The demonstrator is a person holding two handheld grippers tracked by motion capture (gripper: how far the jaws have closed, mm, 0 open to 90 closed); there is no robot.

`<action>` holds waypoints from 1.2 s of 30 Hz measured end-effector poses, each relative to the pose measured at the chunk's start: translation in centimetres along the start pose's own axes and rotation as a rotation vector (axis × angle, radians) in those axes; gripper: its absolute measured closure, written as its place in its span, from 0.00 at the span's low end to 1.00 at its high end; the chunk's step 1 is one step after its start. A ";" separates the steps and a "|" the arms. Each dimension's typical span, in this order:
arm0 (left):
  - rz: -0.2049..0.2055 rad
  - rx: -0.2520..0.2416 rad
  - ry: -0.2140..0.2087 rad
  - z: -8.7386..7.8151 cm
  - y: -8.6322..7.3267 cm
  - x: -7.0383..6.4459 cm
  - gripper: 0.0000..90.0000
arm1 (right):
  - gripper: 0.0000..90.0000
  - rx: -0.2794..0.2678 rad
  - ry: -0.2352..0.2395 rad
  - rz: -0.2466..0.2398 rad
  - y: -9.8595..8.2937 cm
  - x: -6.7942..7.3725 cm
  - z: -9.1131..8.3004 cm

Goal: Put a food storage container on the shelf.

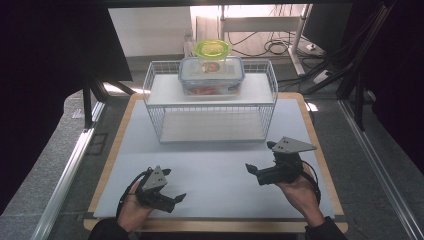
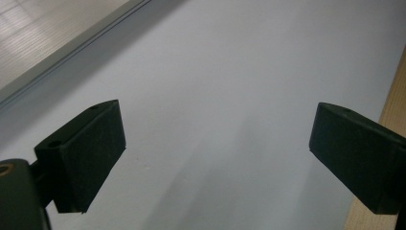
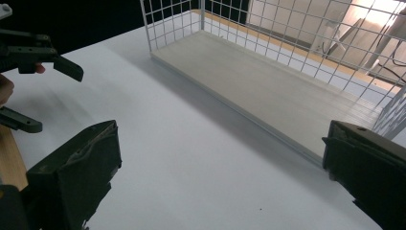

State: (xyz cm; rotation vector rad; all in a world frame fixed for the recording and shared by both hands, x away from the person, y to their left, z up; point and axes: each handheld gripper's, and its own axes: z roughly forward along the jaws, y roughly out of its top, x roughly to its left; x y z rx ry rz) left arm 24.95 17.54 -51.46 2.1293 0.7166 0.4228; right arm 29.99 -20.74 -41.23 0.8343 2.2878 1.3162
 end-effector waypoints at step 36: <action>-0.004 0.011 -0.002 0.2 -0.1 0.0 0.06 | 0.00 0.089 -0.067 0.019 -5.5 -0.2 -0.5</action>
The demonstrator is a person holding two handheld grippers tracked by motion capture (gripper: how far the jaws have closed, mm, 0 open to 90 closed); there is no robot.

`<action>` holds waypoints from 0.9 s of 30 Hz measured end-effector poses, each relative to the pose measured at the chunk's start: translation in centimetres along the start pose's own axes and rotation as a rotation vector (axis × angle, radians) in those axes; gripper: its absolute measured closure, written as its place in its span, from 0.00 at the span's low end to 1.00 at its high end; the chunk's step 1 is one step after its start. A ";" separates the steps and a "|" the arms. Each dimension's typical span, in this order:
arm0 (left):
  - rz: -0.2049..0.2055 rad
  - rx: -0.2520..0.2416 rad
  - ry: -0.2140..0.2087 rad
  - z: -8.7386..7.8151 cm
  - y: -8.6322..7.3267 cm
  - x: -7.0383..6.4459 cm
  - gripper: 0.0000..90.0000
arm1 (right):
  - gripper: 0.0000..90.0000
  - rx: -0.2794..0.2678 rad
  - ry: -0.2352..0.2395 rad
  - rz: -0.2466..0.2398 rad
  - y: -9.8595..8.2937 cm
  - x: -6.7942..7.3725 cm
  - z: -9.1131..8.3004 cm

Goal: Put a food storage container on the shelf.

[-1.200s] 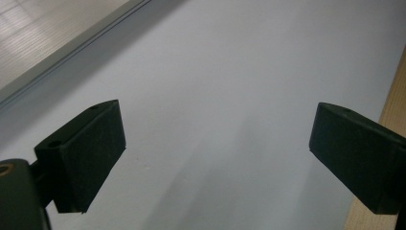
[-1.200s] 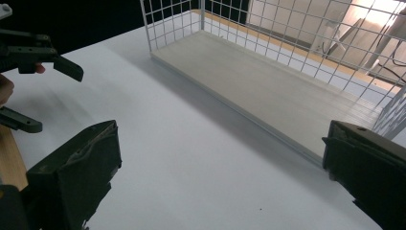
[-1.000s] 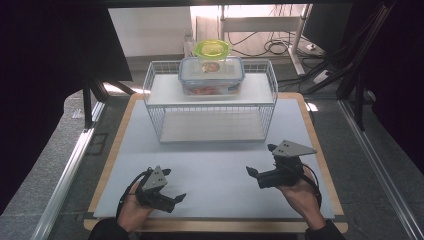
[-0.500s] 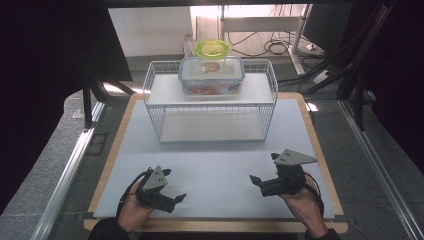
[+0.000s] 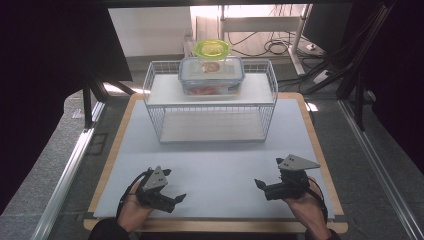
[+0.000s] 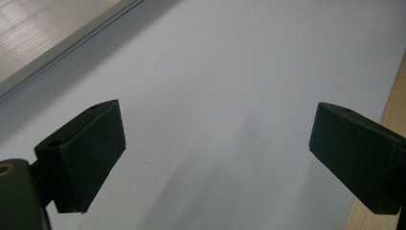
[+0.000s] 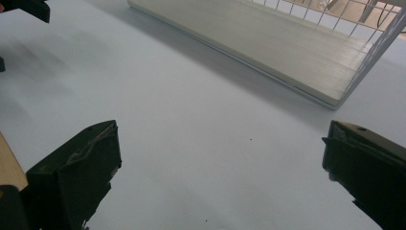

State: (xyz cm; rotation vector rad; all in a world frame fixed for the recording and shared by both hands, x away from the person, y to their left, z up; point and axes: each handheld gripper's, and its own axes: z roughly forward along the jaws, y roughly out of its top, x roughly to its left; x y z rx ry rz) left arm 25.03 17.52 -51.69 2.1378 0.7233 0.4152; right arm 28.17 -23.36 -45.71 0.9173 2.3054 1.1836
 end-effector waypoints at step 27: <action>-0.001 0.006 -0.001 0.2 -0.2 0.1 0.06 | 0.00 0.066 0.003 0.036 -2.4 -1.0 2.0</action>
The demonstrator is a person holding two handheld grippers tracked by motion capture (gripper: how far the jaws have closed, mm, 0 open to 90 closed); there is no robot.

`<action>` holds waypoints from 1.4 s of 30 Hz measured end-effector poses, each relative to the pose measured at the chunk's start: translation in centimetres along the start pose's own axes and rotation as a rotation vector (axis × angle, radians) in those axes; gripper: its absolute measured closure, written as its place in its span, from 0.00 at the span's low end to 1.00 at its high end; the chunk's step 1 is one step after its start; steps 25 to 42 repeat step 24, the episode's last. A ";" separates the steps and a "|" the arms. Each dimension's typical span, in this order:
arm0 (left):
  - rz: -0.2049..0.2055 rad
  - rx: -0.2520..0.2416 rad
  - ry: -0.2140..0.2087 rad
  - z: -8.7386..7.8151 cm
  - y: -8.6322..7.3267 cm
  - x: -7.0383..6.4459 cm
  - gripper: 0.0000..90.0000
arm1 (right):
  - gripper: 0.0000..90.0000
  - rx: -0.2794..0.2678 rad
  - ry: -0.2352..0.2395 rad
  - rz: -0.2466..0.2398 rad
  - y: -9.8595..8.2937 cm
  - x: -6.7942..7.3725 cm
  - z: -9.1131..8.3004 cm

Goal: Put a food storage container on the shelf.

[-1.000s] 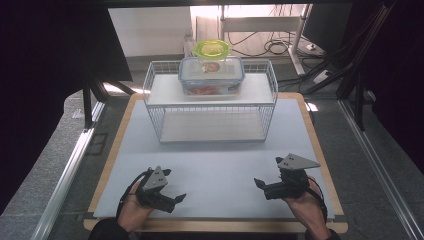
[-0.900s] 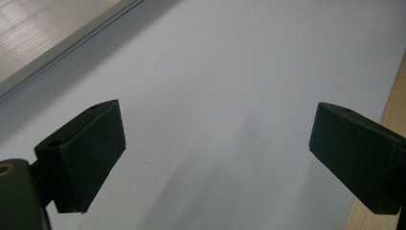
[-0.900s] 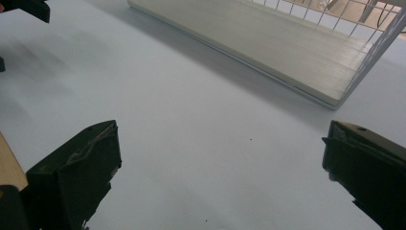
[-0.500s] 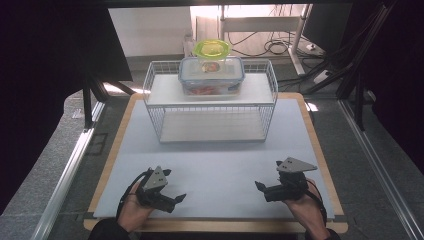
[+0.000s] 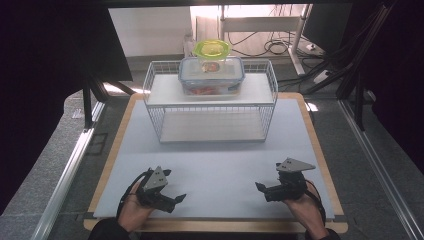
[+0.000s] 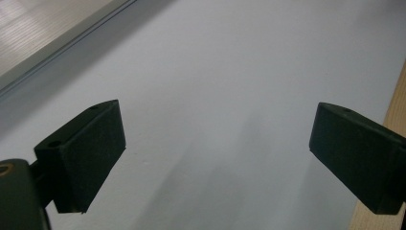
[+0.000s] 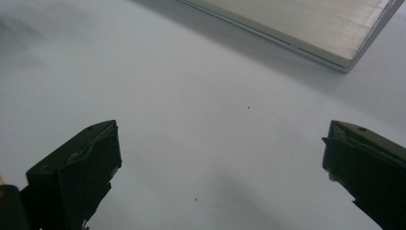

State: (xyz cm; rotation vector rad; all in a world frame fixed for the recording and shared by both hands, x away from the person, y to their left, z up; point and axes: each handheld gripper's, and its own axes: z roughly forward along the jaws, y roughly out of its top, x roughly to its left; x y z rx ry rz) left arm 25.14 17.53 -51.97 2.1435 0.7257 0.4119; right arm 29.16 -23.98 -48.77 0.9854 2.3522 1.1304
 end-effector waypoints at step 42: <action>0.001 0.011 0.002 0.1 -0.1 0.1 0.05 | 0.00 0.080 -0.005 -0.008 -1.0 -0.3 1.4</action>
